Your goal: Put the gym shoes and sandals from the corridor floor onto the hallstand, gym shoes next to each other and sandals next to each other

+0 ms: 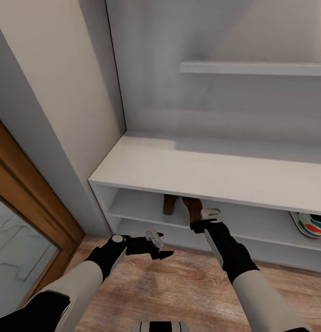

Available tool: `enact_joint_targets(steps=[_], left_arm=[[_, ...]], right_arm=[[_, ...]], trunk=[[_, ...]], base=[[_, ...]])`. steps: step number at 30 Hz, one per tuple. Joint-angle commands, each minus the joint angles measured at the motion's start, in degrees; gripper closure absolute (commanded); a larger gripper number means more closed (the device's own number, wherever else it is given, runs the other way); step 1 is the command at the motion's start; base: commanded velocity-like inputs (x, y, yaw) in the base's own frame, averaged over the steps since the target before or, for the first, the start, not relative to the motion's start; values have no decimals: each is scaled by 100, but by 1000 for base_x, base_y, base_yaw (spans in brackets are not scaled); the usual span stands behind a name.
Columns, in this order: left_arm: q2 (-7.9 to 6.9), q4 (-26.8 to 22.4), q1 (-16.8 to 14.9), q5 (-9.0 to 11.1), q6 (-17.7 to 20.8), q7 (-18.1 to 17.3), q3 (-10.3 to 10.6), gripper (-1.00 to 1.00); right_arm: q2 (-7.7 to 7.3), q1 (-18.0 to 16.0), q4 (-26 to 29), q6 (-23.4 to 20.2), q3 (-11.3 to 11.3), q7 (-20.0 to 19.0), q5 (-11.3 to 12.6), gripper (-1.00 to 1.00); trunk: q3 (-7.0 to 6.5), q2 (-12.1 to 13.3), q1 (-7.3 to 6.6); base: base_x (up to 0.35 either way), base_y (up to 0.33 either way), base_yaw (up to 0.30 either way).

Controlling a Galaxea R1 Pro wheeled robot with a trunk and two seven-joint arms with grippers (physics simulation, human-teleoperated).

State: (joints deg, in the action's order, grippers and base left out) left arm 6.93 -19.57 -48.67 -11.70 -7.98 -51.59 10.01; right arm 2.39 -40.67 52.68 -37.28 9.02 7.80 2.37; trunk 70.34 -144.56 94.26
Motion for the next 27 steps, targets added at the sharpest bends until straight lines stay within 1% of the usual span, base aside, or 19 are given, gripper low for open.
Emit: enact_joint_targets(steps=[1, 4, 13, 21, 27], left_arm=[[1, -3, -2, -60, -55, -1, -12, -100], [1, -3, -2, -60, -55, -1, -10, -100], [1, -3, -4, -60, -55, -1, -10, -100], [1, -3, -2, -60, -55, -1, -12, -100], [1, -3, -2, -60, -55, -1, -9, -100]], right_arm=[[-2, -3, 6, -25, 12, 47, 44, 100], [-2, -3, 6, -25, 12, 47, 44, 100], [-2, -3, 2, -25, 12, 47, 44, 100], [-2, -3, -3, -31, 12, 47, 44, 100], [-2, -3, -4, -28, 14, 47, 44, 100]], trunk=[[5, -2, 0], [5, -2, 0], [5, -2, 0], [5, -2, 0], [5, -2, 0]], base=[[122, -112, 0], [115, -105, 0], [20, -10, 0], [201, 0, 0], [38, 0, 0]])
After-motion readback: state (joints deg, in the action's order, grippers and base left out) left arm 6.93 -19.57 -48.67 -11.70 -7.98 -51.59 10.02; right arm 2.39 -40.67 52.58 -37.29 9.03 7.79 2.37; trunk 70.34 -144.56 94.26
